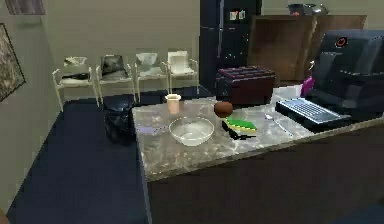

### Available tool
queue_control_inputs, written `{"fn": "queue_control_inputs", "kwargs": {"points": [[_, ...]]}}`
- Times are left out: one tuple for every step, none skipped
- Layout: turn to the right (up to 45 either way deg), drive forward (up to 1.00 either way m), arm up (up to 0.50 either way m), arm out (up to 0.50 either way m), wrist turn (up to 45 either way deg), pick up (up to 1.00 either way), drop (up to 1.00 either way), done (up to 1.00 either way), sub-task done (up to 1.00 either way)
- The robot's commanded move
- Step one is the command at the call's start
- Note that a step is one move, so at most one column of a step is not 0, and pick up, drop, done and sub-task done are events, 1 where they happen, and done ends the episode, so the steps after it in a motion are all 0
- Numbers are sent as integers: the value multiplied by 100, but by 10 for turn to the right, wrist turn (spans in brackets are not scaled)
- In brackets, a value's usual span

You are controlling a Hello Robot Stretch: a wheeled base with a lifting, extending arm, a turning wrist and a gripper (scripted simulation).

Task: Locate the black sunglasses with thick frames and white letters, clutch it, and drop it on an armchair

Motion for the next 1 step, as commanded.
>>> {"fn": "queue_control_inputs", "kwargs": {"points": [[-450, 0, 0, 0, 0, 0, 0, 0, 0]]}}
